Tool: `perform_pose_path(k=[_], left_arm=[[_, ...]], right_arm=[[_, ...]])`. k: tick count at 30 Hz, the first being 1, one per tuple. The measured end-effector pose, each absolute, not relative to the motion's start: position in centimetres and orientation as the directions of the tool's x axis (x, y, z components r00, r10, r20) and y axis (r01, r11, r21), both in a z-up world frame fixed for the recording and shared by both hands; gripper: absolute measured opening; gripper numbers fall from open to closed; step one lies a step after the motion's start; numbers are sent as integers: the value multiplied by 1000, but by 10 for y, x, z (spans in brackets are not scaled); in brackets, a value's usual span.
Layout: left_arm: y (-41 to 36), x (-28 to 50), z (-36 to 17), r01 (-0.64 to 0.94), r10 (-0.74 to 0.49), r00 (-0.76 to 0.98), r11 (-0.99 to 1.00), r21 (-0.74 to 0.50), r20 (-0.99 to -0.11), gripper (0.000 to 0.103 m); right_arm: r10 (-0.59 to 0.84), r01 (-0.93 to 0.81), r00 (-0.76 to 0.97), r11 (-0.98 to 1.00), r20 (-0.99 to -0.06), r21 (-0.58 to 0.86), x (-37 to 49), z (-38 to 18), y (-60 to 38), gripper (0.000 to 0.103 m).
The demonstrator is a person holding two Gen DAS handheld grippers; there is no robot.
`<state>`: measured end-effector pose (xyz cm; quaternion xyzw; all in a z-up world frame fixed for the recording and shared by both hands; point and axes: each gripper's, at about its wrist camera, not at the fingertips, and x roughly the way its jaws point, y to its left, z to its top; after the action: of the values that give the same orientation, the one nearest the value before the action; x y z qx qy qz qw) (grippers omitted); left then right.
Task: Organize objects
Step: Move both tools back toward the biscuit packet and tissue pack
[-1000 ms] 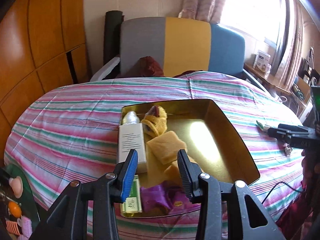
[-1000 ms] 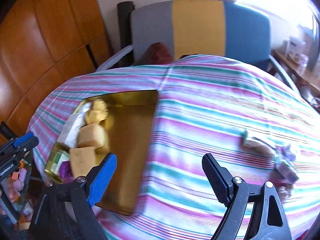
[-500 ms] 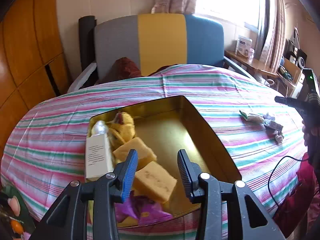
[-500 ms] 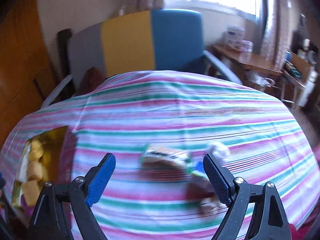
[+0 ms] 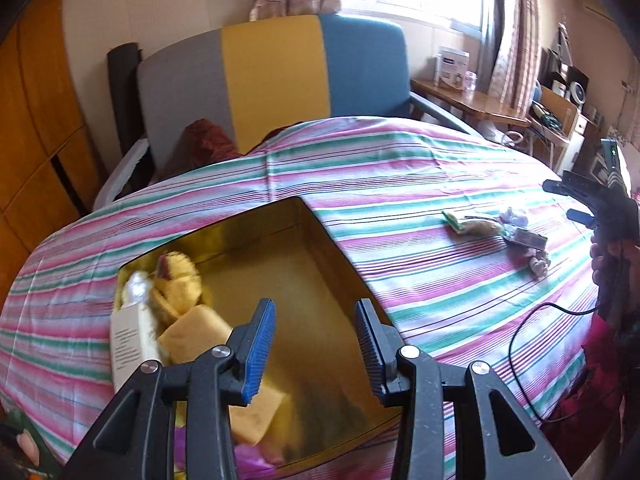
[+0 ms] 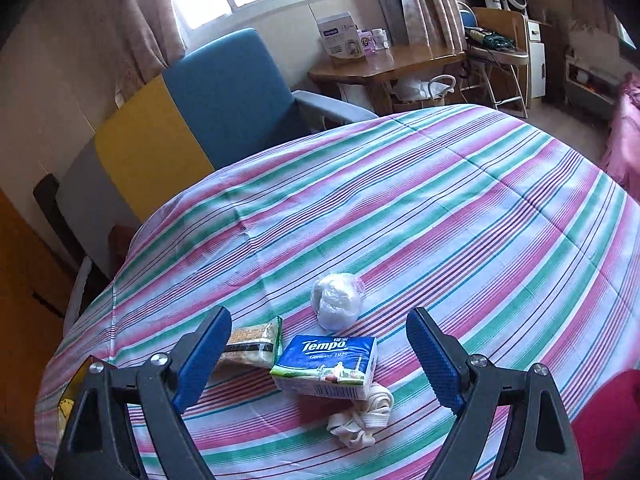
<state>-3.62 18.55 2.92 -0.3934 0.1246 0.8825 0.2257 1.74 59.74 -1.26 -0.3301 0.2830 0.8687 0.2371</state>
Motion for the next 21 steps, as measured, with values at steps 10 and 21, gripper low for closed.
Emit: perform_pose_path(k=[10, 21], left_arm=[[239, -41, 27, -575, 326, -561, -815, 75, -761, 41], [307, -51, 7, -682, 375, -458, -730, 48, -806, 41]], right_arm=[[209, -597, -678, -717, -705, 360, 21, -15, 599, 90], [213, -647, -671, -637, -711, 420, 35, -20, 618, 90]])
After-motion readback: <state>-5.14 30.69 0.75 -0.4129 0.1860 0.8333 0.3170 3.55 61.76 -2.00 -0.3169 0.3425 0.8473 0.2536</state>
